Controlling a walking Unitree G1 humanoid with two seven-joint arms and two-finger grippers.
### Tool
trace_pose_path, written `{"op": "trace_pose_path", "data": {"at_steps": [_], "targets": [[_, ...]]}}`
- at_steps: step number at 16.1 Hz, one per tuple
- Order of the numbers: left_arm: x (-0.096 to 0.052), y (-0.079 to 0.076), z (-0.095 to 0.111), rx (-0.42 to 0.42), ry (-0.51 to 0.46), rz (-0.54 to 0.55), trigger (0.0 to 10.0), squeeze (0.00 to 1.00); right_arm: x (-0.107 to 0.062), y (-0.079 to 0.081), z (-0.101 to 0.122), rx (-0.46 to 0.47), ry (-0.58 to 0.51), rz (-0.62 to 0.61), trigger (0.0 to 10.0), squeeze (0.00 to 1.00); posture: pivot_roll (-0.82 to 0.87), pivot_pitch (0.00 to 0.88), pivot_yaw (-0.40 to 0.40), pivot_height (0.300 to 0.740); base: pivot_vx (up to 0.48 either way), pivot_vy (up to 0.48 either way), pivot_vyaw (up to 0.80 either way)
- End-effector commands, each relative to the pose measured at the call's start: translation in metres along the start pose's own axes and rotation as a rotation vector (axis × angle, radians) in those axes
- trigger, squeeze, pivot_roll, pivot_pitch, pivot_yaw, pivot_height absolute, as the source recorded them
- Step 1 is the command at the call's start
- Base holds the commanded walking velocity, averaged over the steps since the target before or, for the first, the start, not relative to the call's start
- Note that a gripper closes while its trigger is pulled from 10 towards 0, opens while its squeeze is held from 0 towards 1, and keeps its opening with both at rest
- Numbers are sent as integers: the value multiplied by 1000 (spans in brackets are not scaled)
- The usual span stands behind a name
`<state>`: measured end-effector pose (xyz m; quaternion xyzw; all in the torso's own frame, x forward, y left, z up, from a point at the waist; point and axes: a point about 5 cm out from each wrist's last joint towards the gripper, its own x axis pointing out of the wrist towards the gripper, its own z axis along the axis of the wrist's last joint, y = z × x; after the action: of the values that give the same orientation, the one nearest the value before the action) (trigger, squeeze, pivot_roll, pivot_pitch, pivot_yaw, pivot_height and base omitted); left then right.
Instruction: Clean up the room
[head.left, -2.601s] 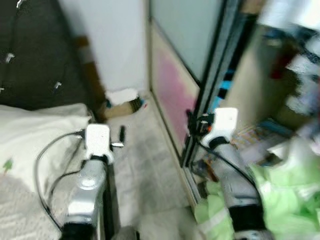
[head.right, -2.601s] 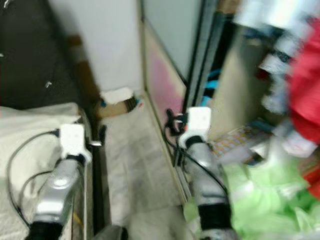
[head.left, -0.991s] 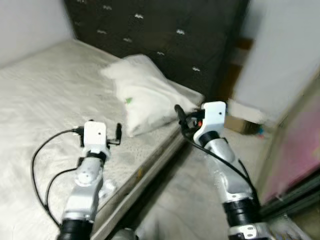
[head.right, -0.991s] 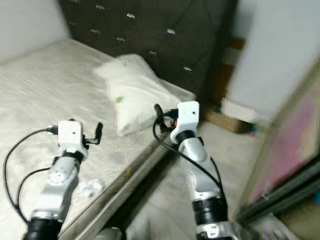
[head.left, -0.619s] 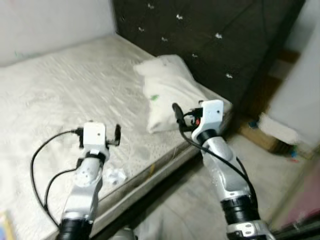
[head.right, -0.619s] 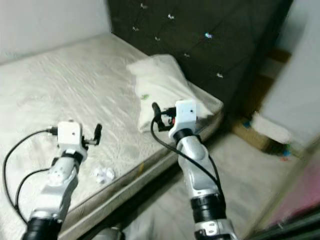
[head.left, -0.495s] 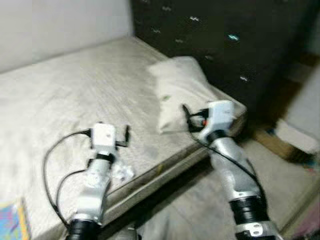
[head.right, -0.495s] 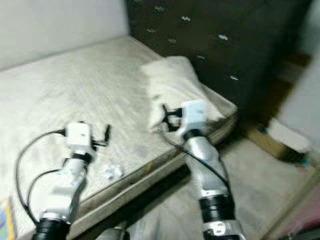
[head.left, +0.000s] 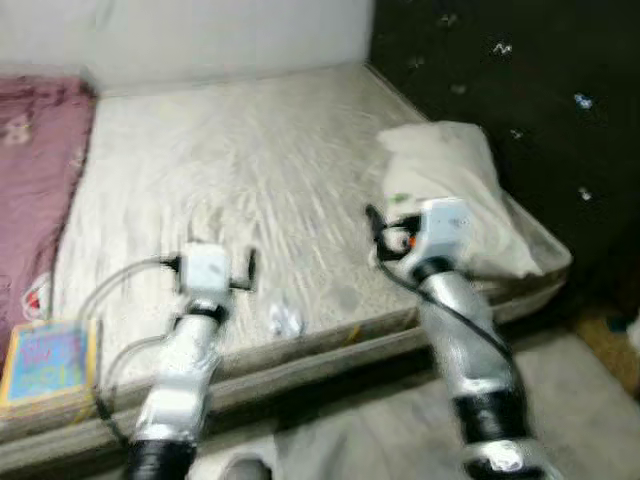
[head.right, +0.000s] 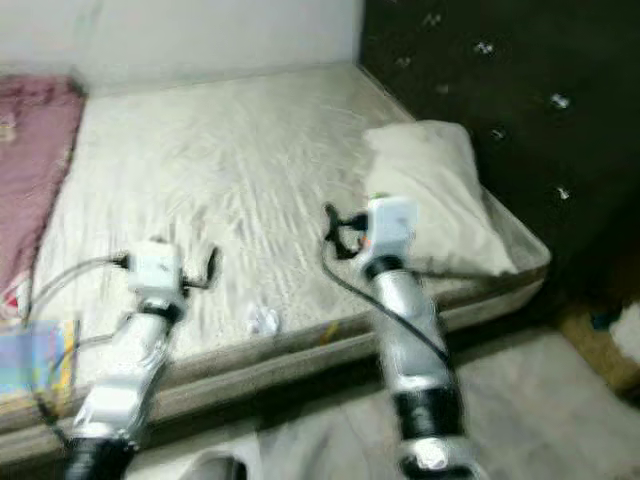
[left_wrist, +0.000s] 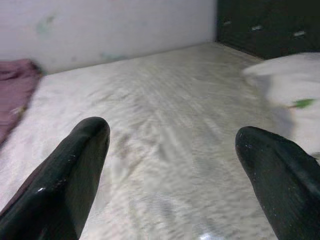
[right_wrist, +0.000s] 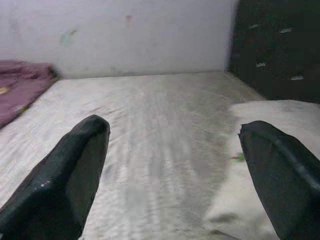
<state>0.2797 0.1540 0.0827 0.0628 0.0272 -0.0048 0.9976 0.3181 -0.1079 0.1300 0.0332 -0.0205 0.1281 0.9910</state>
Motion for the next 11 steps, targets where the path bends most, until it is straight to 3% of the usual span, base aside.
{"op": "trace_pose_path", "data": {"at_steps": [1,7,9,11], "targets": [[2,-2,9,1,-36,-2,10000,0,-1,-5,0,-16,3,-8,10000,0,78,0,-29,740,0,0,800],[3,-4,9,-33,-29,4,10000,0,-1,-4,-2,-15,8,-11,10000,0,77,0,-25,740,0,0,794],[0,-12,6,-86,-13,-102,10000,0,-1,-4,-3,-2,8,-13,10000,0,82,0,-27,740,0,0,0],[-1,-10,7,-88,-13,-94,10000,0,-1,-2,-2,1,5,-4,10000,0,82,0,-27,740,0,0,0]]}}
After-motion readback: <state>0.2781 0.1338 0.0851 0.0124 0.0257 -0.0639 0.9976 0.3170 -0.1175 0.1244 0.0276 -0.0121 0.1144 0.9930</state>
